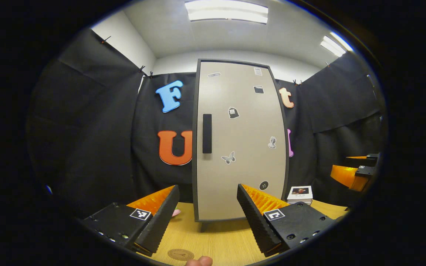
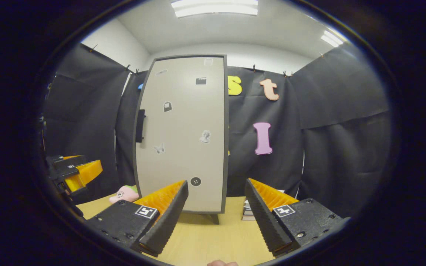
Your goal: Open the cabinet door with the right hand, grasp the bottle in the cabinet with the left hand and place it on the coaster, then close the cabinet door with the right hand.
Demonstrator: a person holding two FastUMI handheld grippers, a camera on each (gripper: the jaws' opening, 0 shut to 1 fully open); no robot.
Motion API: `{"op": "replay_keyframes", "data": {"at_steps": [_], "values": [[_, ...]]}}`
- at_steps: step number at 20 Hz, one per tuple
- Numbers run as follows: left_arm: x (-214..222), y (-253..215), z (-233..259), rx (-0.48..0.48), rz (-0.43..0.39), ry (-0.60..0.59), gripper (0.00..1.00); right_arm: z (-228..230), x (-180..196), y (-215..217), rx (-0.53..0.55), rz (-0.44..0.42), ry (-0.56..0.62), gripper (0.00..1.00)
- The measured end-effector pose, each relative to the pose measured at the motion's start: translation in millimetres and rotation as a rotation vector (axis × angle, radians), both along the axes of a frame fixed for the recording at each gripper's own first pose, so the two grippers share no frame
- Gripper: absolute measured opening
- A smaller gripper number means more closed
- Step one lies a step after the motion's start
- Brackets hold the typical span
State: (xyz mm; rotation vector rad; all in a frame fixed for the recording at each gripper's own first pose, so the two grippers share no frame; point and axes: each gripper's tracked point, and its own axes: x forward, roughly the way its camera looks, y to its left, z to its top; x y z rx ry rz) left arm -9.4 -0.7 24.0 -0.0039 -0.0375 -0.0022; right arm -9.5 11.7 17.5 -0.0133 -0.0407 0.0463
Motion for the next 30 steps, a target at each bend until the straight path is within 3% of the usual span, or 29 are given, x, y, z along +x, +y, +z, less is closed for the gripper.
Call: {"op": "replay_keyframes", "data": {"at_steps": [7, 12, 18, 21, 26, 30], "values": [[-4, 1, -2, -0.007, 0.002, 0.003, 0.95, 13, 5, 14, -0.004, 0.037, -0.020, 0.99], [-8, 6, -2, 0.005, 0.009, 0.000, 0.95, 53, 41, 69, -0.044, 0.206, -0.062, 0.99], [-12, 10, -3, 0.022, 0.018, 0.011, 0.95, 79, 97, 160, -0.024, 0.429, -0.027, 0.96], [-15, 10, -4, 0.021, 0.023, 0.023, 0.95, 95, 129, 204, -0.013, 0.507, -0.015, 0.99], [-23, 15, -9, 0.017, 0.037, 0.041, 0.95, 101, 181, 263, -0.007, 0.578, 0.053, 0.99], [-26, 21, -11, 0.010, 0.056, 0.044, 0.95, 104, 214, 288, -0.051, 0.562, 0.075, 0.97]]}}
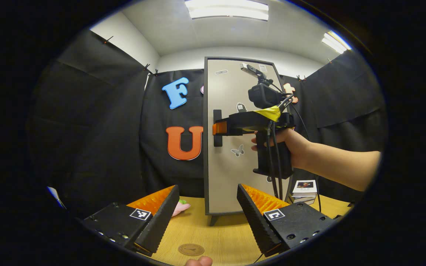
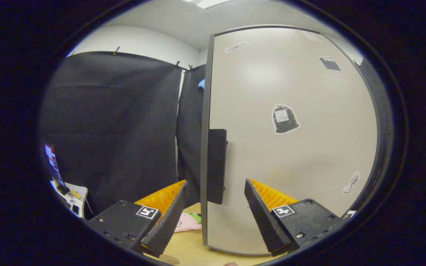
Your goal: Open the cabinet door with the right hand, grasp the bottle in the cabinet with the left hand and place it on the coaster, then close the cabinet door with the right hand.
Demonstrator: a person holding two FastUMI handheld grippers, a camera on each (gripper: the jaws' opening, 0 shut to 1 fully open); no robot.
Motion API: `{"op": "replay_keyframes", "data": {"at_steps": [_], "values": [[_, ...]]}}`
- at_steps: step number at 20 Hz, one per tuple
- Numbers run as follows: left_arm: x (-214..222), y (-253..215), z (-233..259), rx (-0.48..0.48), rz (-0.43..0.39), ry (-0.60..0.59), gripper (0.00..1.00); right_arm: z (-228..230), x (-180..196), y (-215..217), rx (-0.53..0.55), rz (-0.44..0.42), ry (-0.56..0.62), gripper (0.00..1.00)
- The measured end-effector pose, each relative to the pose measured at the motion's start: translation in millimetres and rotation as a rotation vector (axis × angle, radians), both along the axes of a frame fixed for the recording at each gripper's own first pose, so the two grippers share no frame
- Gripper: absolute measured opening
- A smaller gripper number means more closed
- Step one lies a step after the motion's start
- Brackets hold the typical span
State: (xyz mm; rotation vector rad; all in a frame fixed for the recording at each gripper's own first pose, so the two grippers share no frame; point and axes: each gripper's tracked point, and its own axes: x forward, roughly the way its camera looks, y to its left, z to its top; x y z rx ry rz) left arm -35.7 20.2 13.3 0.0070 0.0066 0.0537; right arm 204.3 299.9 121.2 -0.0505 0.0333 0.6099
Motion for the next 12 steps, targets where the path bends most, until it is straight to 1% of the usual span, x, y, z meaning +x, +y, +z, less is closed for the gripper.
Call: {"op": "replay_keyframes", "data": {"at_steps": [1, 2, 3, 4, 6, 7, 8, 9, 10, 11, 12], "values": [[0, 3, 0, -0.002, 0.007, -0.001, 0.95, 1, 5, 6, -0.003, 0.000, 0.001, 0.94], [1, 6, -1, -0.004, 0.013, 0.000, 0.95, 2, 11, 10, -0.003, -0.004, 0.001, 0.89], [1, 13, -2, -0.006, 0.021, 0.000, 0.95, 2, 16, 13, -0.011, -0.009, 0.002, 0.89], [3, 20, -3, -0.008, 0.029, 0.000, 0.95, 1, 22, 17, -0.023, -0.016, 0.002, 0.86], [3, 28, -1, -0.014, 0.042, -0.003, 0.95, -1, 27, 24, -0.046, -0.021, 0.000, 0.72], [4, 31, -3, -0.016, 0.047, -0.003, 0.95, -1, 30, 26, -0.051, -0.034, -0.004, 0.65], [4, 34, -4, -0.016, 0.053, -0.002, 0.95, -2, 35, 25, -0.060, -0.058, -0.004, 0.60], [3, 38, -5, -0.016, 0.058, -0.002, 0.95, 0, 36, 24, -0.056, -0.078, -0.011, 0.52], [3, 41, -6, -0.017, 0.063, -0.005, 0.95, -1, 35, 23, -0.054, -0.086, -0.013, 0.48], [4, 44, -6, -0.016, 0.065, -0.007, 0.95, -1, 37, 22, -0.052, -0.092, -0.015, 0.41], [5, 46, -7, -0.015, 0.067, -0.009, 0.95, -1, 37, 22, -0.048, -0.088, -0.008, 0.43]]}}
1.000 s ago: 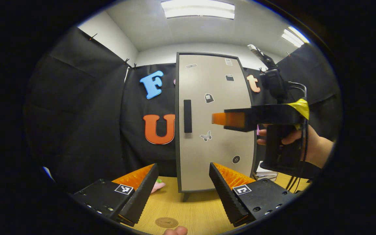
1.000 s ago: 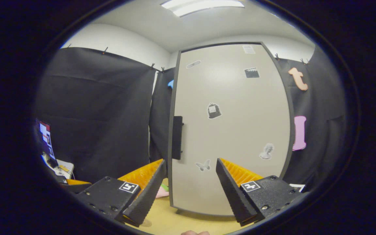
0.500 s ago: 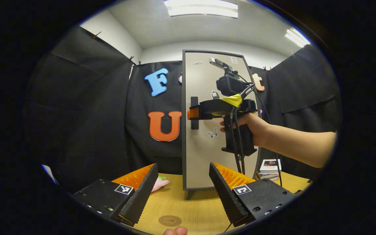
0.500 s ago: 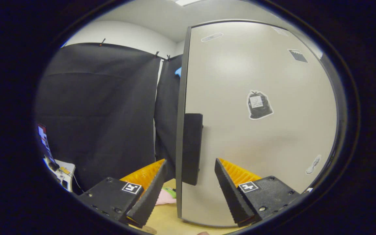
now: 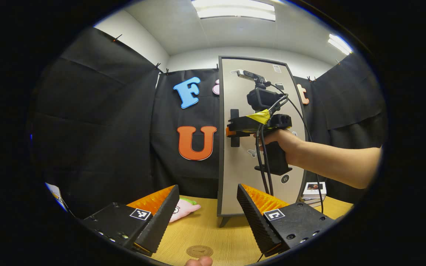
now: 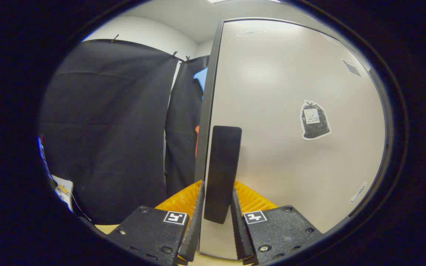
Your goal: Open the cabinet door with the right hand, grasp the bottle in the cabinet with the left hand and place it on the coaster, then close the cabinet door with the right hand.
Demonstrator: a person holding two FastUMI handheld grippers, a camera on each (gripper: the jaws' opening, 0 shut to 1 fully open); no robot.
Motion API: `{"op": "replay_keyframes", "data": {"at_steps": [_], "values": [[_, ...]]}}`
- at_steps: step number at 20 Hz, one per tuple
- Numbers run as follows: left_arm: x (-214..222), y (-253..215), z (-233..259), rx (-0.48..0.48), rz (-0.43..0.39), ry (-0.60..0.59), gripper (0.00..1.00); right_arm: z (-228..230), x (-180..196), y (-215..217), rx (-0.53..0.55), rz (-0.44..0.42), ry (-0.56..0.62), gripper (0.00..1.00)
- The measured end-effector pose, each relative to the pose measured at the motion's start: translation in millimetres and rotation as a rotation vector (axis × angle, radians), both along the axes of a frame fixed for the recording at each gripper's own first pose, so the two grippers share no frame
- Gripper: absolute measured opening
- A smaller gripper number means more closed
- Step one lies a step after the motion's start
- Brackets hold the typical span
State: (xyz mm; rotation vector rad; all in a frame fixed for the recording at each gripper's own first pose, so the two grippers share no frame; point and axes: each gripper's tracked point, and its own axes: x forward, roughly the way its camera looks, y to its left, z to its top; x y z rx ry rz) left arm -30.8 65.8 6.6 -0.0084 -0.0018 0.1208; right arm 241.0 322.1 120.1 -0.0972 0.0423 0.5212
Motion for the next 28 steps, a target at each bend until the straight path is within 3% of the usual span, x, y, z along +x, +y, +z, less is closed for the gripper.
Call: {"op": "replay_keyframes", "data": {"at_steps": [7, 16, 28], "values": [[5, 20, -4, 0.002, 0.028, 0.004, 0.95, -1, 0, -2, 0.036, -0.009, 0.042, 0.21], [3, 47, -7, 0.021, 0.068, -0.010, 0.95, -3, -23, -9, 0.050, 0.079, 0.037, 0.20], [1, 26, -4, 0.021, 0.007, -0.014, 0.95, -4, -51, -40, 0.050, 0.156, 0.031, 0.20]]}}
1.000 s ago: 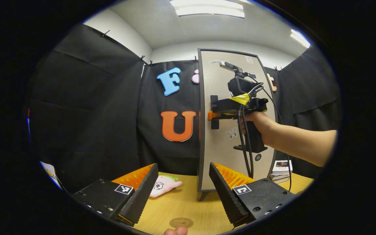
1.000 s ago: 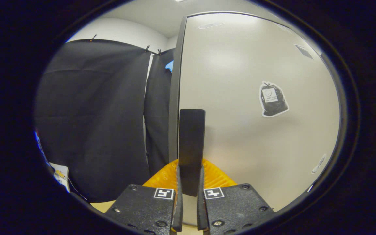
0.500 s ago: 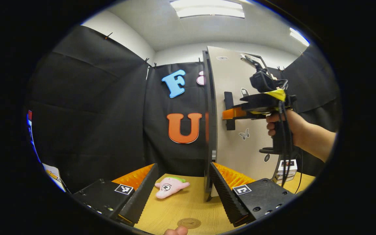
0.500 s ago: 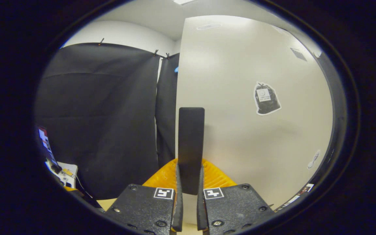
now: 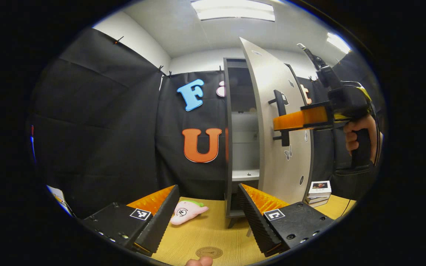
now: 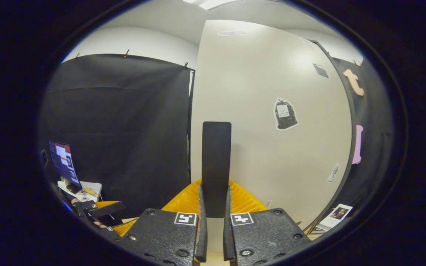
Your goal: Open the cabinet door with the right hand, grasp the bottle in the cabinet with the left hand and place it on the coaster, then close the cabinet door with the right hand.
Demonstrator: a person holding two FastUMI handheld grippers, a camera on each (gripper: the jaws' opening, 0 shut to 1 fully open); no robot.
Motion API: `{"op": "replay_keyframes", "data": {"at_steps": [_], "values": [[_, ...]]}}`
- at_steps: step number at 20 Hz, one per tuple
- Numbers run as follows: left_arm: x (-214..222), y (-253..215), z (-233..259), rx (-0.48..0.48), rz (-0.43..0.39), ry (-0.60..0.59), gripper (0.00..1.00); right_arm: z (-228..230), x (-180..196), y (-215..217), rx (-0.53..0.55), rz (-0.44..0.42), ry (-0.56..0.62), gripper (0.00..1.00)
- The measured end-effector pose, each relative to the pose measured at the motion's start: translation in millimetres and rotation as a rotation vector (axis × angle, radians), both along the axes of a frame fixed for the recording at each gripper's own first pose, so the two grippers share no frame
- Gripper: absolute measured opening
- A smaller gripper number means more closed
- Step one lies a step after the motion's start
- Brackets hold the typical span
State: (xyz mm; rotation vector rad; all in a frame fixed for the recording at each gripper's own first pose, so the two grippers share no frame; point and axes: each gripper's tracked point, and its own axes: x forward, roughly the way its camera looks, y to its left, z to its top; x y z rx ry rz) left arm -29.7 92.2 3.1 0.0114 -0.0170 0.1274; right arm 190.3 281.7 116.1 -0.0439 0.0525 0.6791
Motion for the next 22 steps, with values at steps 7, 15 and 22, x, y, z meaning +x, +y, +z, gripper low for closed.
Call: {"op": "replay_keyframes", "data": {"at_steps": [7, 15, 22], "values": [[-5, -28, 3, -0.004, -0.050, 0.001, 0.95, 0, -9, -20, 0.013, -0.042, -0.011, 0.20], [-7, -72, 5, -0.006, -0.140, 0.004, 0.95, 1, -9, -46, 0.016, -0.174, -0.020, 0.20], [-6, -101, 4, -0.008, -0.199, 0.005, 0.95, 2, -3, -80, -0.019, -0.329, -0.050, 0.19]]}}
